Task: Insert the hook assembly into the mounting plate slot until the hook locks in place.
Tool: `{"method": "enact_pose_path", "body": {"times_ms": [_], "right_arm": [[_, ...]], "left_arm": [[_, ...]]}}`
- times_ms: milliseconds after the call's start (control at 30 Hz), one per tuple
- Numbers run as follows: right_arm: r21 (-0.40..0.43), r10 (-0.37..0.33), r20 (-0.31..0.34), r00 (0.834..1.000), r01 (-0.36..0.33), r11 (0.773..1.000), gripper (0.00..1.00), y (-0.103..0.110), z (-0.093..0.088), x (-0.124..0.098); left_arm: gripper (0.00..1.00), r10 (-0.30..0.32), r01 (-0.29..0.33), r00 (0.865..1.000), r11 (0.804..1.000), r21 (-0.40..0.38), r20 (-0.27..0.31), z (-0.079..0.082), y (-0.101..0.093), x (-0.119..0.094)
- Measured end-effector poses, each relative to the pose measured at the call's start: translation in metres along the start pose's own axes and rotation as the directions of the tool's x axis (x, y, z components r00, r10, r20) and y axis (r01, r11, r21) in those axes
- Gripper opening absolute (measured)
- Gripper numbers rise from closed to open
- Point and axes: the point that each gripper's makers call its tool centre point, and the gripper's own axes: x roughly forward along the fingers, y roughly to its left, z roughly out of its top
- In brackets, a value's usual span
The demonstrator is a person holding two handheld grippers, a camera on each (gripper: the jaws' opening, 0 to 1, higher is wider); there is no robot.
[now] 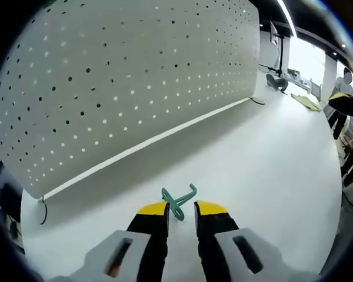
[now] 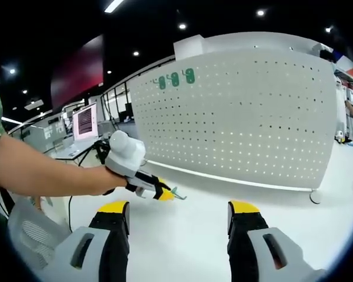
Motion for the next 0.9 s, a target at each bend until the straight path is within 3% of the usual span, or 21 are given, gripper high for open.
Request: {"method": "enact_pose_path", "body": {"times_ms": [900], "right_arm": [[0.009,0.005,0.0,1.0,-0.005,1.0,0.67,0.0,0.0,0.004]], "left_arm": [[0.04,0.047,-0.047,0.999,0.999,0.002,-0.01,-0.004,0.016,-0.003]]}}
